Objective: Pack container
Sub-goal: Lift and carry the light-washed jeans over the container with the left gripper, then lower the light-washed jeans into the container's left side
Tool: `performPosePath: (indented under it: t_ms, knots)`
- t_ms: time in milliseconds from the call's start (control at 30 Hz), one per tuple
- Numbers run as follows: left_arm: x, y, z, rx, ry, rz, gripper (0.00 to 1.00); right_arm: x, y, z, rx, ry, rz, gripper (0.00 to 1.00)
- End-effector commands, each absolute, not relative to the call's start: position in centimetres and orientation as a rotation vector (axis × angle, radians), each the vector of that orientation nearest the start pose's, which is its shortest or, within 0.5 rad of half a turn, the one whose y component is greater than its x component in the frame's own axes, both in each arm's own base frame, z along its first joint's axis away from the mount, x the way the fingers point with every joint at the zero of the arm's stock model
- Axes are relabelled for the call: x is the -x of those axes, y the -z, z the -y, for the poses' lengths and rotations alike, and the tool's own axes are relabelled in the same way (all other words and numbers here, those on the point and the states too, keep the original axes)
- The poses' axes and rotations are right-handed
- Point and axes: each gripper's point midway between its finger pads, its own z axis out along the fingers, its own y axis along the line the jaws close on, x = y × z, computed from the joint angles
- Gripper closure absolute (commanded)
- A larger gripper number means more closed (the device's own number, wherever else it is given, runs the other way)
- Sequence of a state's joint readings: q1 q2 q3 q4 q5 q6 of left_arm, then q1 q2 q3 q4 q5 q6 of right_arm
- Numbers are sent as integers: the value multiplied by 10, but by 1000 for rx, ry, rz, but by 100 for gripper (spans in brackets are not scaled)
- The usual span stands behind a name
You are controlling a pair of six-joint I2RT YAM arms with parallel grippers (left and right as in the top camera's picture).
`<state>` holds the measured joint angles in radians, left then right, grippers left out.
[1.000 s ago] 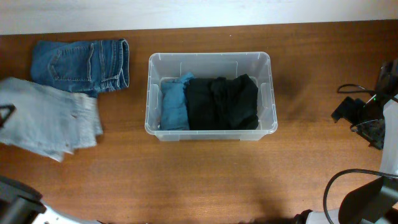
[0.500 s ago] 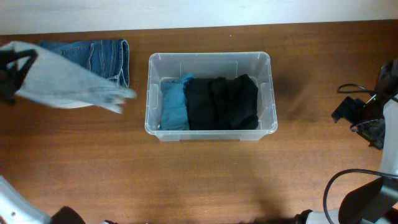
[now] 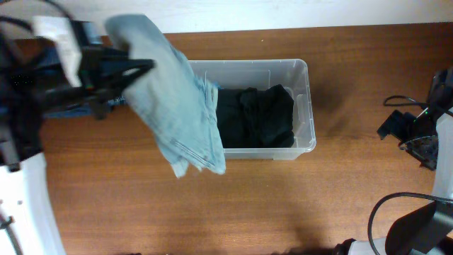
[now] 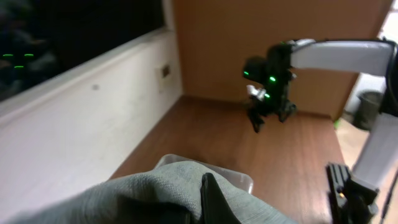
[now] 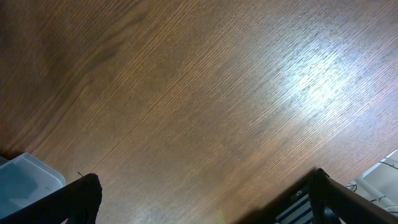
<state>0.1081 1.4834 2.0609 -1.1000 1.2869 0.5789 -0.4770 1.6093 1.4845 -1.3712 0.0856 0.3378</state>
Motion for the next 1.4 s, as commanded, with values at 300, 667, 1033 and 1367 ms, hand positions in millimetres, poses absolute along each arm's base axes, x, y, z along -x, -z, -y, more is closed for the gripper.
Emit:
performPosePath:
  t_ms: [300, 667, 1033, 1367]
  knots:
    - [-323, -483, 256, -1227, 978, -1357, 99, -259, -162, 151, -1233, 141, -2810, 2]
    - [-395, -432, 345, -1150, 1121, -1383, 99, -259, -162, 151, -1233, 141, -2810, 1]
    - [-439, -361, 372, -1118, 1188, -1489, 100, -259, -162, 151, -1233, 141, -2810, 2]
    - [-450, -301, 373, -1048, 1233, -1744, 99, -259, -162, 151, -1233, 141, -2810, 1]
